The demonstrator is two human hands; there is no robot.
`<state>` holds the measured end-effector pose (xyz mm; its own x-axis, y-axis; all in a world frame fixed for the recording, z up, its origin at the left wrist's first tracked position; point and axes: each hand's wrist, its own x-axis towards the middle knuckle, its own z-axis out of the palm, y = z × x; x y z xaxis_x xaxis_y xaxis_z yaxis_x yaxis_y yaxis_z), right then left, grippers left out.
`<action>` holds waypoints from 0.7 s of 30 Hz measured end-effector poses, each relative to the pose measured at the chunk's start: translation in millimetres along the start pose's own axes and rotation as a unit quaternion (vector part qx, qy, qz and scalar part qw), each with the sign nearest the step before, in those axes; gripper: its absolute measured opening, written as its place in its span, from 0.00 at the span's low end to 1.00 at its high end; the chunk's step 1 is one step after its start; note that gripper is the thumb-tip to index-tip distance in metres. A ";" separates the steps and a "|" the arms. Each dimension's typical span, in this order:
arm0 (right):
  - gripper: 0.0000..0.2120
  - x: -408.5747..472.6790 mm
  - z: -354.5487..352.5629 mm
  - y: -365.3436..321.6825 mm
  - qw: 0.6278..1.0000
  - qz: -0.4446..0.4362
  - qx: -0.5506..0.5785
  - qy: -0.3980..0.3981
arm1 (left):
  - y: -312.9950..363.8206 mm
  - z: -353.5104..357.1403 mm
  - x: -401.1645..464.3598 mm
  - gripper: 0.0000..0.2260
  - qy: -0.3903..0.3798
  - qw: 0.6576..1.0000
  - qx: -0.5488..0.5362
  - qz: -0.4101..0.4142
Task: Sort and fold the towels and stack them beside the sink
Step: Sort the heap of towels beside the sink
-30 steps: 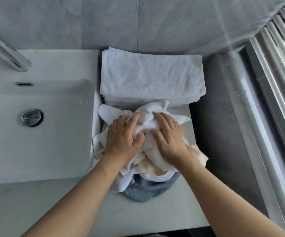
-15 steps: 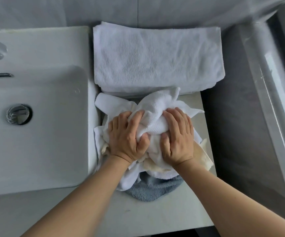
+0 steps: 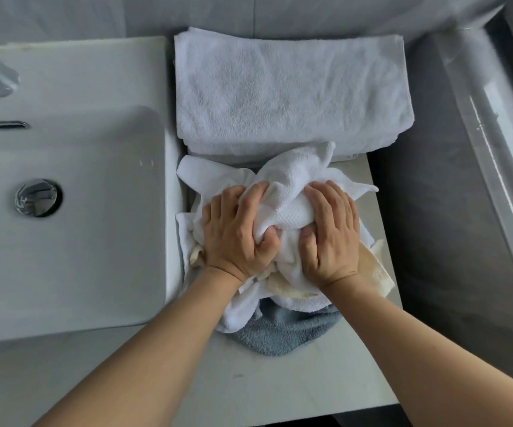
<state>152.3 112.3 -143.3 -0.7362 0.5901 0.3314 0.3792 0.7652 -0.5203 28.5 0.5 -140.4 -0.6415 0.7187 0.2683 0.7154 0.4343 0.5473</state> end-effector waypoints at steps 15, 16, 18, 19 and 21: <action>0.21 35.2 -87.0 -24.8 0.990 0.113 0.068 0.042 | 72.3 -95.4 2.3 0.19 0.029 0.981 -0.191 0.002; 0.20 31.6 -90.4 -24.4 0.989 0.121 0.080 0.022 | 67.0 -94.5 -2.9 0.18 -0.026 0.980 -0.193 -0.046; 0.20 21.9 -94.5 -33.3 0.980 0.146 0.137 -0.007 | 56.7 -91.8 -16.7 0.14 -0.113 0.967 -0.181 -0.139; 0.18 17.4 -95.7 -41.4 0.976 0.151 0.157 -0.008 | 53.2 -91.6 -23.8 0.11 -0.119 0.963 -0.179 -0.161; 0.10 11.1 -96.4 -61.0 0.972 0.145 0.183 0.019 | 50.7 -97.0 -32.5 0.06 -0.072 0.964 -0.195 -0.168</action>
<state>175.0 97.0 -32.0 -0.6040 0.7818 0.1549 0.3374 0.4270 -0.8389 58.7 -53.5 -44.5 -0.7545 0.6522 -0.0735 0.2974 0.4395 0.8476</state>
